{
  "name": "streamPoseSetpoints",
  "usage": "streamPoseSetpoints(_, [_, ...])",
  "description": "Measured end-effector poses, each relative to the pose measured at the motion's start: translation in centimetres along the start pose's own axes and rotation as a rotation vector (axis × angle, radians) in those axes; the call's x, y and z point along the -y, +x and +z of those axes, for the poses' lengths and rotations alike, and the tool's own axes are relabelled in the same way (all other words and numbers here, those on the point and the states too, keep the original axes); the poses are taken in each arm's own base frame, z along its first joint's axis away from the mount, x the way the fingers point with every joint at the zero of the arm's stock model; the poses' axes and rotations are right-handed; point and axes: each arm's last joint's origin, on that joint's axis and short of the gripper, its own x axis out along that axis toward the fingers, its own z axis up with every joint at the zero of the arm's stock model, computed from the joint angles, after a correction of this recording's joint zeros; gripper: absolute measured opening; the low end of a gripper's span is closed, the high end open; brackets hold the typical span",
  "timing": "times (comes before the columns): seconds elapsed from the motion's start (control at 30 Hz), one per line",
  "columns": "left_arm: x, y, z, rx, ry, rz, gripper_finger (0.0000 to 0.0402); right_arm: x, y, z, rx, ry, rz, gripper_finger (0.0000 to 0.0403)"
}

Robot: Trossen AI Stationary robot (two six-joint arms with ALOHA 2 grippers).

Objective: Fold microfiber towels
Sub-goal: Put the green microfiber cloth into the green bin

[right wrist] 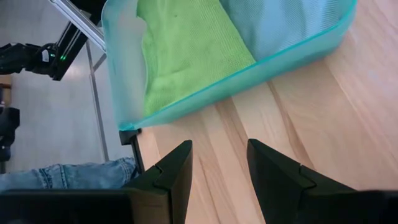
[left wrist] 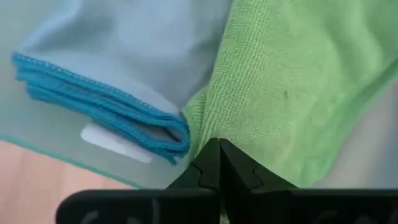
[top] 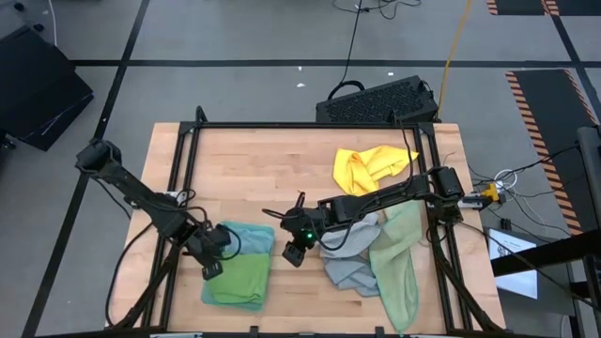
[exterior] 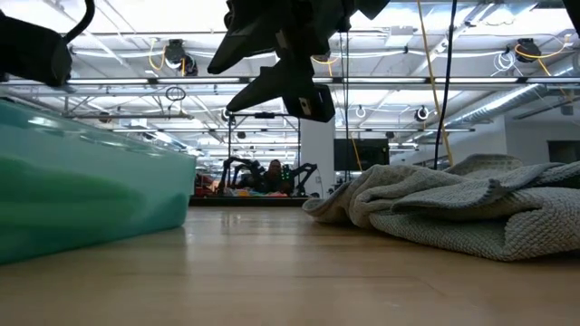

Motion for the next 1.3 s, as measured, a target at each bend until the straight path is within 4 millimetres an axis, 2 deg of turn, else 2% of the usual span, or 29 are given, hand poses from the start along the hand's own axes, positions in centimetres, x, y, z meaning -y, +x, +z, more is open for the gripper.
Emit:
streamPoseSetpoints(0.3, [-0.7,3.2,-0.2,0.04,0.018,-0.062,0.0009,0.4,-0.2,0.5,0.008,-0.004,-0.002,0.0144])
streamPoseSetpoints(0.43, [-1.0,3.6,-0.3,0.018,0.056,-0.051,0.0006,0.5,-0.2,0.6,0.008,-0.009,-0.001,0.0144])
streamPoseSetpoints(0.5, [-0.9,3.1,0.0,0.002,0.084,-0.075,0.0003,0.5,-0.2,0.6,0.008,-0.013,-0.003,0.0144])
streamPoseSetpoints(0.8, [0.3,-1.4,2.0,0.077,0.055,-0.132,0.0003,0.6,-0.3,0.8,0.028,-0.021,-0.019,0.0144])
streamPoseSetpoints(1.0, [0.6,-1.8,1.7,0.068,0.012,-0.139,0.001,0.6,-0.3,0.8,0.029,-0.014,-0.019,0.0144])
streamPoseSetpoints(1.13, [0.3,-0.6,0.9,0.06,-0.017,-0.068,0.0003,0.5,-0.2,0.6,0.024,-0.008,-0.021,0.0144])
streamPoseSetpoints(1.3, [-0.9,2.5,0.2,0.038,-0.023,0.024,0.0014,0.5,-0.2,0.5,0.024,-0.007,-0.023,0.0144])
